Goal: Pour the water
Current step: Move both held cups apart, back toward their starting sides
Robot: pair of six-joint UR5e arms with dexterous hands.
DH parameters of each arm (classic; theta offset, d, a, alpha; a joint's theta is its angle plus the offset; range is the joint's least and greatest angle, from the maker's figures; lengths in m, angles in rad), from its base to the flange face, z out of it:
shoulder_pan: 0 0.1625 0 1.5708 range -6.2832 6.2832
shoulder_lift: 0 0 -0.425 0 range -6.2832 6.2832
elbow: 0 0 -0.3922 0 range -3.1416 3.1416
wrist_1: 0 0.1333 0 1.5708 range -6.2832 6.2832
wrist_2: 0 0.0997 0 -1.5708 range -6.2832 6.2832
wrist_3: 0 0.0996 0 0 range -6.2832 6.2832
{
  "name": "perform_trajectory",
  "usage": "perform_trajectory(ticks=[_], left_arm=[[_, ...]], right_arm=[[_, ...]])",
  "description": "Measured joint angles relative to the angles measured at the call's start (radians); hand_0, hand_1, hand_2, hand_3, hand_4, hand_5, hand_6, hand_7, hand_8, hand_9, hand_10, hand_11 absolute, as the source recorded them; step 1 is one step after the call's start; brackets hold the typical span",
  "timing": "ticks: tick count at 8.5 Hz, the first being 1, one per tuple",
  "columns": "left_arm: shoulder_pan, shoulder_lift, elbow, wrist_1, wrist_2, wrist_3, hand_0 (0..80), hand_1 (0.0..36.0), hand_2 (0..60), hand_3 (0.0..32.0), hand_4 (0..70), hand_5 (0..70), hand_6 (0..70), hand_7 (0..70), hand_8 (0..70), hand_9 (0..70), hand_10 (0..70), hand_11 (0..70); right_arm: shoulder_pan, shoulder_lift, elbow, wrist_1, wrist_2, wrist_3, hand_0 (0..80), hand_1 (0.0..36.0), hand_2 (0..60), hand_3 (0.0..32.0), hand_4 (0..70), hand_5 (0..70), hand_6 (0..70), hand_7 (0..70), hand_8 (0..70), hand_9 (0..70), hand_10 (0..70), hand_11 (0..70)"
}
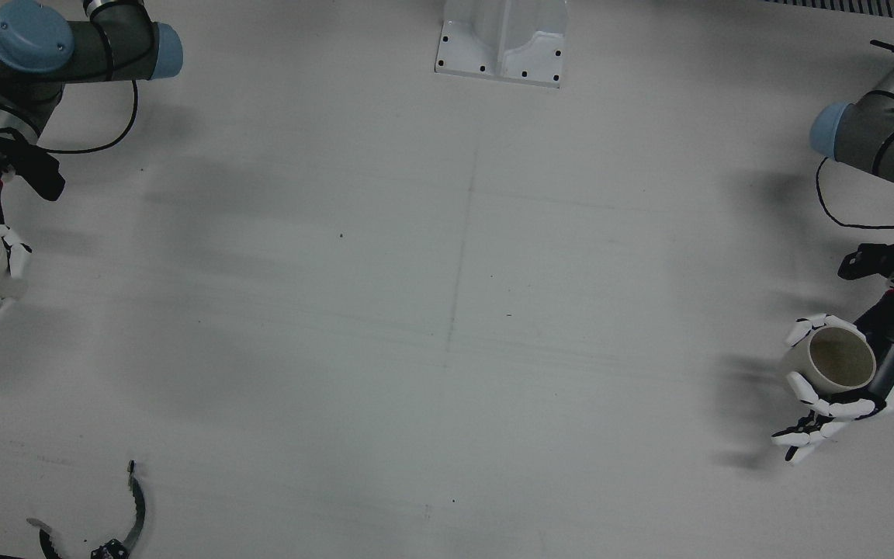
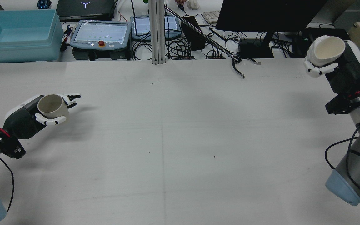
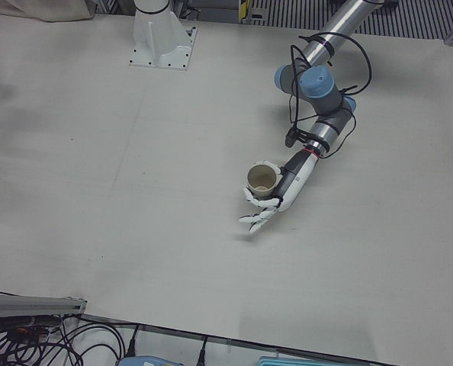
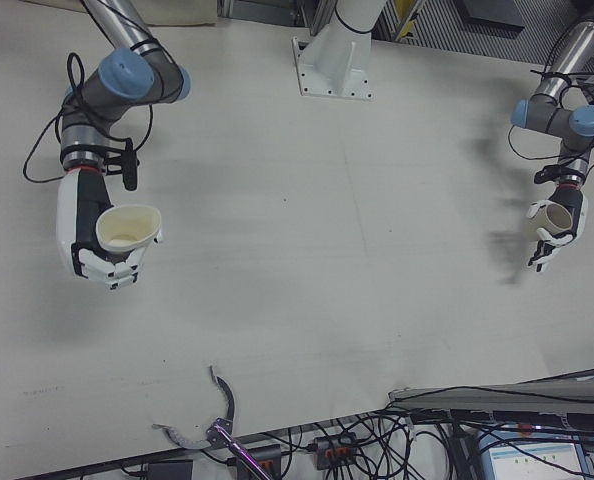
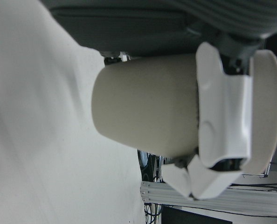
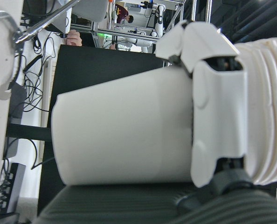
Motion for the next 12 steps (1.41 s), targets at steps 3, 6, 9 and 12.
perform_trajectory(ticks=[3,6,9,12], left_arm=[[-0.053,0.022,0.093,-0.089,0.001,0.036,62.4,36.0,60.0,0.0,70.0,70.0,21.7,18.5,8.4,8.4,7.8,13.0],[-0.059,0.028,0.121,-0.106,0.003,0.049,64.8,36.0,60.0,0.0,70.0,70.0,22.5,18.0,8.3,7.7,6.6,11.3],[-0.055,0.03,0.144,-0.107,0.004,0.069,51.4,16.0,20.2,0.0,49.1,25.4,11.6,11.1,2.0,0.8,0.3,1.2],[-0.046,0.03,0.172,-0.109,0.005,0.086,47.7,10.1,5.0,0.0,24.1,3.4,5.8,5.6,0.1,0.0,0.0,0.0]], right_arm=[[-0.041,0.133,-0.386,0.208,0.007,0.066,62.0,29.6,60.0,0.0,70.0,70.0,70.0,70.0,70.0,70.0,69.5,70.0],[-0.044,0.146,-0.44,0.245,0.01,0.11,62.2,21.2,36.5,0.0,70.0,70.0,70.0,70.0,57.1,70.0,48.3,68.7],[-0.038,0.124,-0.426,0.247,0.01,0.155,53.9,12.5,0.0,0.0,19.1,9.8,3.1,0.3,0.0,0.0,0.0,0.0],[0.0,0.061,-0.314,0.237,0.003,0.139,52.5,12.1,0.0,6.2,15.7,9.5,3.9,1.9,0.0,0.0,0.0,0.0]])
